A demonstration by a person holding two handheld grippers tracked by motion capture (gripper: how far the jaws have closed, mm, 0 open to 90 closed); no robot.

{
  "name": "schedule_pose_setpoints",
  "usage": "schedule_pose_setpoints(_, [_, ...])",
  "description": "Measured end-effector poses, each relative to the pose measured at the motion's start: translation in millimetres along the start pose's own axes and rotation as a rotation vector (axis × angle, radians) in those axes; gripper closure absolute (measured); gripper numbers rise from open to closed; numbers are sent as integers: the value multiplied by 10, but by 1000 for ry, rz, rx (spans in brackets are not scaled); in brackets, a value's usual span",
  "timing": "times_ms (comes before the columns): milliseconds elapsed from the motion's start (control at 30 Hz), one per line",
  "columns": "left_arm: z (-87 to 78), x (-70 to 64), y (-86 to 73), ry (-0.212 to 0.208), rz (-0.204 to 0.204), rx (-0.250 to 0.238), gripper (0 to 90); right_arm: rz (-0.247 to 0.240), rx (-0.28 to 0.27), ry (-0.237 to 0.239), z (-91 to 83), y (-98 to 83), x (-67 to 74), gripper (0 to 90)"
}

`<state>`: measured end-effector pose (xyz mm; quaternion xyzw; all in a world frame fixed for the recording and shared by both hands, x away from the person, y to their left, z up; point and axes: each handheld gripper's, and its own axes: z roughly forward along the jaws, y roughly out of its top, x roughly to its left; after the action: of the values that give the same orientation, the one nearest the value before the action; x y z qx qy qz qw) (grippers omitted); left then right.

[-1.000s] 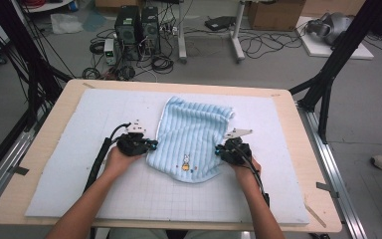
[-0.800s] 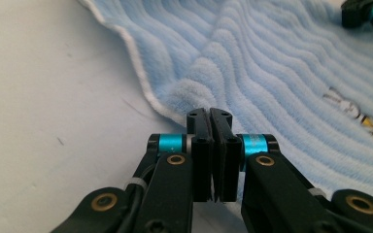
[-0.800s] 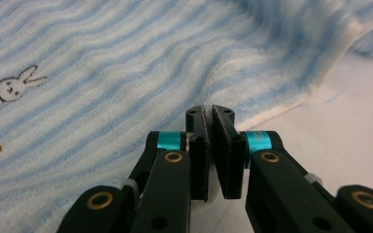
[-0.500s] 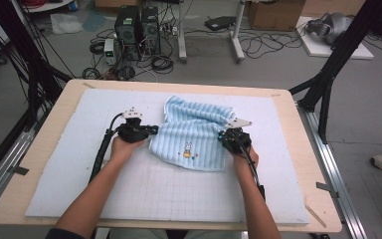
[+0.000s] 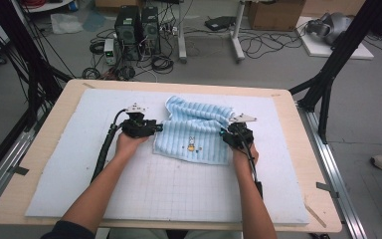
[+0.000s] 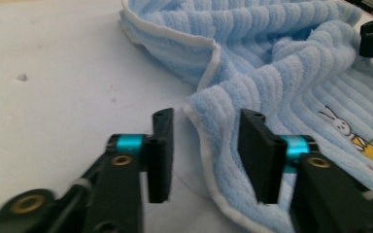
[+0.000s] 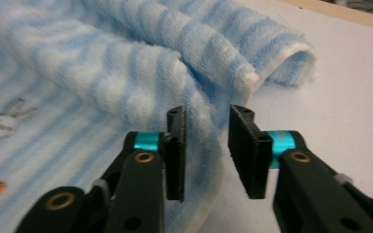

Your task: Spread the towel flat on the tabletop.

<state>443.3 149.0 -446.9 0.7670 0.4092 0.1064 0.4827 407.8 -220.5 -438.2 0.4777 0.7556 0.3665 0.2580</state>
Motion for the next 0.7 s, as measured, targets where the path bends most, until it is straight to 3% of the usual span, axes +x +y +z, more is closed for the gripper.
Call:
schedule_pose_setpoints(200, [-205, -36, -65, -43, 16, -33, 455, 14, -44, 50, -207, -7, -4, 524])
schedule_pose_setpoints(367, [-339, -99, -143, -91, 36, -33, 456, -35, -19, 79, -373, -166, 42, 498])
schedule_pose_setpoints(500, [-426, -195, -249, -115, 40, -32, 457, -40, 0, 107, -487, -310, 70, 487])
schedule_pose_setpoints(700, [-558, -321, -342, -114, 34, -19, 457, -1, -3, 115, -661, -513, 146, 485])
